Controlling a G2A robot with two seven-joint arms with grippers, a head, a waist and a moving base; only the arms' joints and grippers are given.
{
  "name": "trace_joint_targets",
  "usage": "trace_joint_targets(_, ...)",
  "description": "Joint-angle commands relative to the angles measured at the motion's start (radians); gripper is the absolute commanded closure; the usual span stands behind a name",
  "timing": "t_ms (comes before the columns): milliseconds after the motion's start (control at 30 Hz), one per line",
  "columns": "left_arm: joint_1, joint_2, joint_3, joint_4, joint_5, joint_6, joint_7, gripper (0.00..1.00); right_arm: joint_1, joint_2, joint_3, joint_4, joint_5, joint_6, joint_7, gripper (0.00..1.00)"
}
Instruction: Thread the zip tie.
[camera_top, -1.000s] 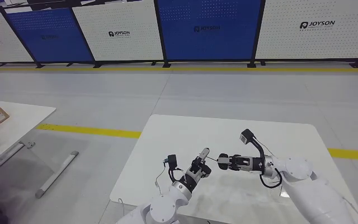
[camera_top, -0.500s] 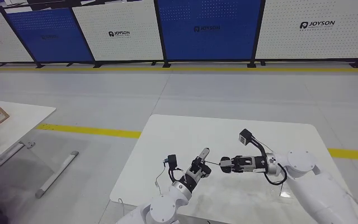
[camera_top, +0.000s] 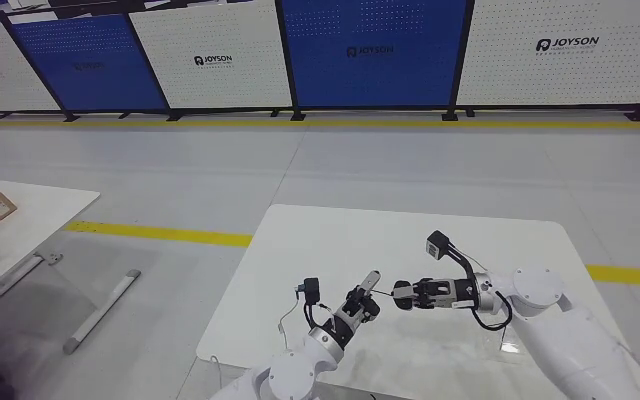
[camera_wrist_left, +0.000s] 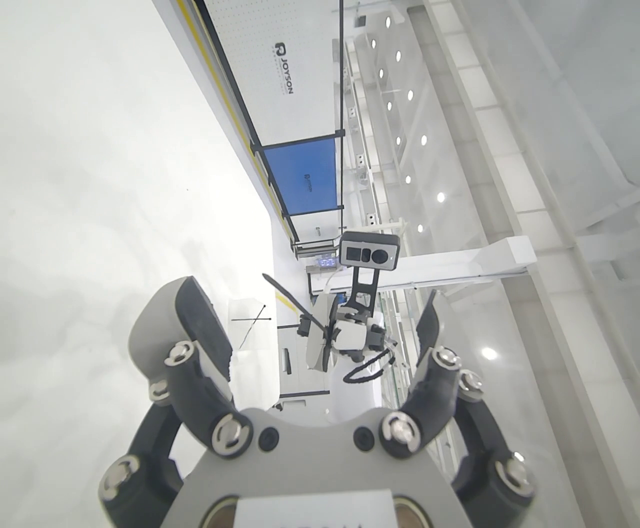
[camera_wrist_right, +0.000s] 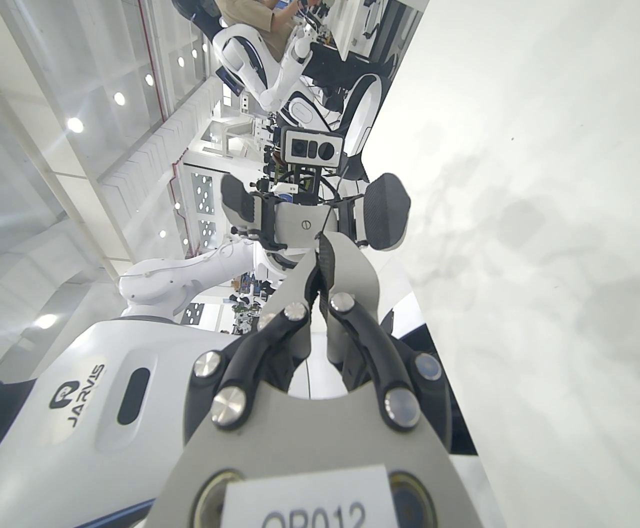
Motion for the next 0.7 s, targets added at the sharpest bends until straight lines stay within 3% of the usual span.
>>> trace_joint_targets(0, 0.009, 0.0, -0.007, -0.002, 0.006, -0.01, -0.008, 0.4, 0.0, 0.0, 0.0, 0.0, 0.0, 0.0, 0.0, 1.0)
trace_joint_targets(100, 0.016, -0.001, -0.017, -0.006, 0.005, -0.018, -0.024, 0.83, 0.0, 0.0, 0.0, 0.0, 0.0, 0.0, 0.0, 1.0)
trace_joint_targets(167, 0.02, -0.002, -0.024, -0.007, 0.007, -0.018, -0.033, 1.0, 0.0, 0.0, 0.0, 0.0, 0.0, 0.0, 0.0, 1.0)
trace_joint_targets(667, 0.029, -0.01, -0.055, -0.005, 0.012, 0.001, -0.113, 1.0, 0.0, 0.0, 0.0, 0.0, 0.0, 0.0, 0.0, 1.0)
